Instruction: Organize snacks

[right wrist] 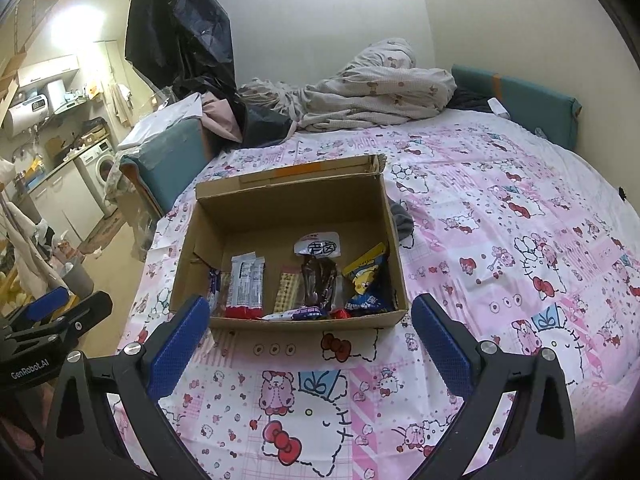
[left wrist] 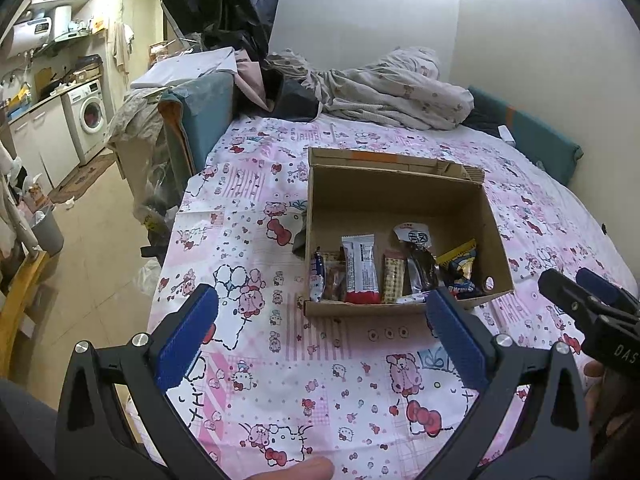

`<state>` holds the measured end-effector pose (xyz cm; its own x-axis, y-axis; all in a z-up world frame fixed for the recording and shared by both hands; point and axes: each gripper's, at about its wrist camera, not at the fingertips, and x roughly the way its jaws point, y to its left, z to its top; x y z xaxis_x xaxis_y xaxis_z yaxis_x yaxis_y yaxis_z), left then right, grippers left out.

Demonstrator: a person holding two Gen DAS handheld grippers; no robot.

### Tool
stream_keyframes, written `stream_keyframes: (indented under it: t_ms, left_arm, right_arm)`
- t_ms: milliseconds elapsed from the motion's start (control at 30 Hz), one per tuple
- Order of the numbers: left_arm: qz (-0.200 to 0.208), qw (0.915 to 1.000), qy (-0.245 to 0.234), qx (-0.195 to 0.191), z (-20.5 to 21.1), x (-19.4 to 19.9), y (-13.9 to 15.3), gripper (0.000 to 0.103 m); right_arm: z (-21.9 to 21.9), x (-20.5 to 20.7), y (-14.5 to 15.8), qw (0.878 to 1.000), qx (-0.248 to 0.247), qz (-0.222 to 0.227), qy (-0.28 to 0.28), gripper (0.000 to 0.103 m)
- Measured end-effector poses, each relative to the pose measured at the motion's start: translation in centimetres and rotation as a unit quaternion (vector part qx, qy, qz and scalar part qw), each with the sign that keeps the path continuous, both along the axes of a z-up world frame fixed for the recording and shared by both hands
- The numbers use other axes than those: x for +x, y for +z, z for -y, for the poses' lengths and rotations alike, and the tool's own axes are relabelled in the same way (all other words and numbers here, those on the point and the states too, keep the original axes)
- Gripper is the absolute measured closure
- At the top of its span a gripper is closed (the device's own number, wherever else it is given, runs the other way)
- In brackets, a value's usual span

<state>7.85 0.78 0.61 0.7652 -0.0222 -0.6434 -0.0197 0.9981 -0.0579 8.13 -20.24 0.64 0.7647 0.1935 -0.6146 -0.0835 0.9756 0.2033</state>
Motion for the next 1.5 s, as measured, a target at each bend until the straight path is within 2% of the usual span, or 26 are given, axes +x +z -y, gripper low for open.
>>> stream_keyframes:
  t_ms: [1500]
  left_arm:
    - [0.003, 1.0000, 0.003, 0.002, 0.23, -0.10, -0.07, 0.000]
  right_arm:
    - [-0.24, 0.03, 0.49, 1.000, -0.010, 0.009, -0.004, 0.000]
